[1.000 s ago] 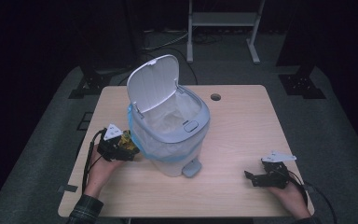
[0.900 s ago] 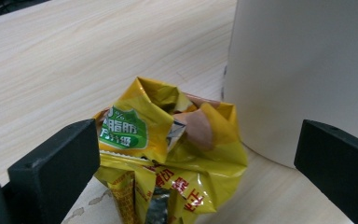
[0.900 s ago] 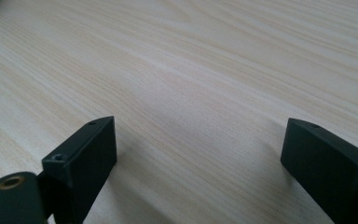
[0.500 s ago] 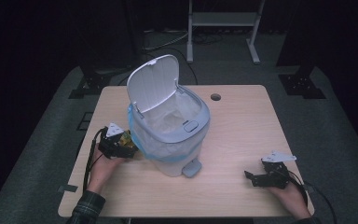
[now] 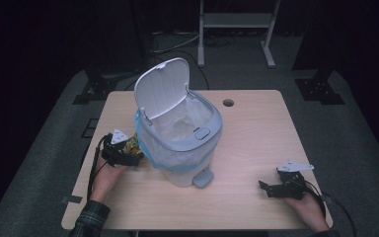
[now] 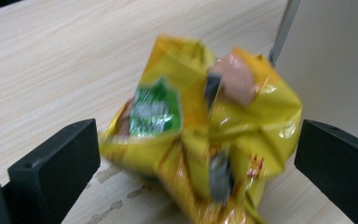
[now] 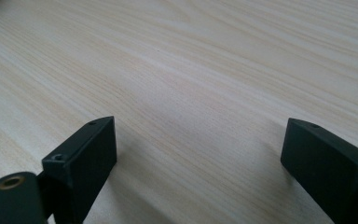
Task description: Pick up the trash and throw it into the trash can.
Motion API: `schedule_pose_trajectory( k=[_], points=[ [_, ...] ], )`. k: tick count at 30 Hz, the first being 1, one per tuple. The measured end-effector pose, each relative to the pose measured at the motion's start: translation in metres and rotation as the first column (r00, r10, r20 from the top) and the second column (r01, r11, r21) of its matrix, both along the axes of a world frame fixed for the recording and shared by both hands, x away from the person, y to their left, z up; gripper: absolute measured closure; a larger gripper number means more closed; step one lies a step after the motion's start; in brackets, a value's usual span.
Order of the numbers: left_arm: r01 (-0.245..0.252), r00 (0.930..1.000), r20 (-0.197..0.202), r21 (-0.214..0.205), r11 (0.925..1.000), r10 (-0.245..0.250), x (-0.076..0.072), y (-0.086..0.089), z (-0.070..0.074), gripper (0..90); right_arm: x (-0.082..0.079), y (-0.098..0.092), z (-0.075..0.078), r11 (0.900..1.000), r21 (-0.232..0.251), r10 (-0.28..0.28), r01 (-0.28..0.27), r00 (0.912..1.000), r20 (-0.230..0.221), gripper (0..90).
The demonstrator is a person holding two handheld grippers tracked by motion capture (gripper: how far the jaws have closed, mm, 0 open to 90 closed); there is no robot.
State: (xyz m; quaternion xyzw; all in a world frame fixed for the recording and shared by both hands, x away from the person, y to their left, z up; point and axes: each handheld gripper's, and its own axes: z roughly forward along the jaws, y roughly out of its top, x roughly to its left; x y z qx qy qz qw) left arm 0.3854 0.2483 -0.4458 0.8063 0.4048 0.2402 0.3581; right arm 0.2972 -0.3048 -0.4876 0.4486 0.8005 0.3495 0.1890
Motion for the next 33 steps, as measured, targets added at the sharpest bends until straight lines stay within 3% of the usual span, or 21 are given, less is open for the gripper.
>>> schedule_pose_trajectory(
  k=[6, 11, 18, 22, 24, 29, 33],
  points=[
    [0.003, 0.9994, -0.034, -0.003, 1.0, -0.003, 0.0022, -0.002, -0.0043, 0.0, 0.0, 0.0, 0.0, 1.0, 0.0, 0.0, 0.0, 1.0, 0.0, 9.2],
    [0.009, 0.998, -0.062, -0.036, 0.9993, -0.011, 0.0032, -0.0028, -0.0065, 0.0, 0.0, 0.0, 0.0, 1.0, 0.0, 0.0, 0.0, 1.0, 0.0, 9.2],
    [0.023, 0.9972, -0.069, -0.055, 0.9982, -0.027, 0.0034, -0.0021, -0.0072, 8.3, 0.0, 0.0, 0.0, 1.0, 0.0, 0.0, 0.0, 1.0, 0.0, 9.2],
    [0.058, 0.9953, -0.073, -0.073, 0.9957, -0.063, 0.0026, -0.003, -0.0077, 23.5, 0.0, 0.0, 0.0, 1.0, 0.0, 0.0, 0.0, 1.0, 0.0, 9.2],
    [0.059, 0.9952, -0.073, -0.074, 0.9955, -0.065, 0.0024, -0.0037, -0.0081, 26.5, 0.0, 0.0, 0.0, 1.0, 0.0, 0.0, 0.0, 1.0, 0.0, 9.2],
    [0.078, 0.9941, -0.071, -0.068, 0.9947, -0.082, 0.0007, -0.0027, -0.007, 44.8, 0.0001, -0.0001, -0.0001, 1.0, 0.0, 0.001, -0.001, 1.0, 0.001, 9.2],
    [0.079, 0.9936, -0.075, -0.077, 0.9939, -0.085, 0.0007, 0.0, -0.0066, 50.4, 0.0001, 0.0, 0.0, 1.0, -0.001, 0.001, -0.001, 1.0, 0.001, 9.2]
  ],
)
